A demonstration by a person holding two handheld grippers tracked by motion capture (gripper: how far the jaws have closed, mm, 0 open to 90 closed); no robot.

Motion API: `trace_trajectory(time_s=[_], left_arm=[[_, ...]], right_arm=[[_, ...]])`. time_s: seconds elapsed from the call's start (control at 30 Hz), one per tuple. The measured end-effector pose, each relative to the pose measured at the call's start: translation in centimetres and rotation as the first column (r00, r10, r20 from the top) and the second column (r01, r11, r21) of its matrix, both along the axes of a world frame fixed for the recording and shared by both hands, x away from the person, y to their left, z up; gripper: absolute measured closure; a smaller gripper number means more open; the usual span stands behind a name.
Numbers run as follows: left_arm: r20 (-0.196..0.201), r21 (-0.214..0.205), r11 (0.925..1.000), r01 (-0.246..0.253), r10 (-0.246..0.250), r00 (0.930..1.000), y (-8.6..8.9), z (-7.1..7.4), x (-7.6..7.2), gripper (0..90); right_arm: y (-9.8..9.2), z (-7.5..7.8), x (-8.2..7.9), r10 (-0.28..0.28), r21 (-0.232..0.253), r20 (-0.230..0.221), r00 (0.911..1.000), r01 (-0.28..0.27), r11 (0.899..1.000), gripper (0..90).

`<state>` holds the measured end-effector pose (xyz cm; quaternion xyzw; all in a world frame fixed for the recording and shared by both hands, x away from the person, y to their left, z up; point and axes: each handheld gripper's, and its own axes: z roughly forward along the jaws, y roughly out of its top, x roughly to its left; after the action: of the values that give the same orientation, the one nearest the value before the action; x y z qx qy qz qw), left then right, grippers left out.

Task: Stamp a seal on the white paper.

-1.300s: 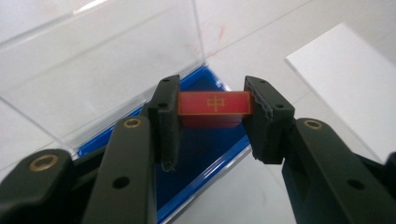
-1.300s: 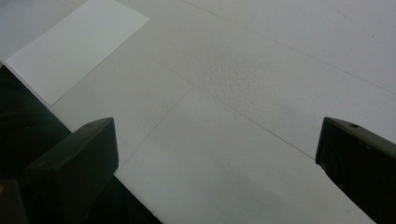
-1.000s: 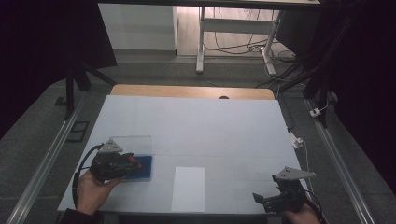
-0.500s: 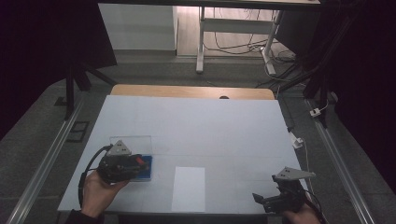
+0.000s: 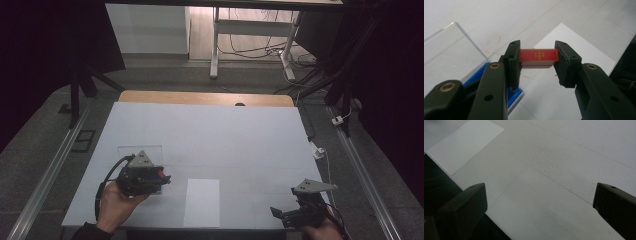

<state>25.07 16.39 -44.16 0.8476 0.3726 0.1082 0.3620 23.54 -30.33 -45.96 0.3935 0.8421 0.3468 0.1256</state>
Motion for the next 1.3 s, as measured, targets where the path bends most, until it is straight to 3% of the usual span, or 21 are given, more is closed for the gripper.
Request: trace_trajectory(time_s=[0.7,1.1,1.3], left_arm=[[-0.04,0.019,0.9945,0.103,-0.102,0.9939,-4.1,-0.8,1.4,58.5],[-0.06,0.054,0.9844,0.168,-0.164,0.9846,-6.8,-1.6,1.9,58.5],[-0.071,0.075,0.9759,0.205,-0.199,0.9773,-8.4,-2.1,2.1,58.5]], right_arm=[[-0.1,0.0,0.1,-0.004,0.004,-0.004,1.0,0.004,1.0,0.0],[-0.2,0.0,0.1,0.001,0.019,-0.006,1.0,-0.001,1.0,0.0],[-0.2,0.0,0.1,0.0,0.017,-0.005,1.0,0.0,1.0,0.0]])
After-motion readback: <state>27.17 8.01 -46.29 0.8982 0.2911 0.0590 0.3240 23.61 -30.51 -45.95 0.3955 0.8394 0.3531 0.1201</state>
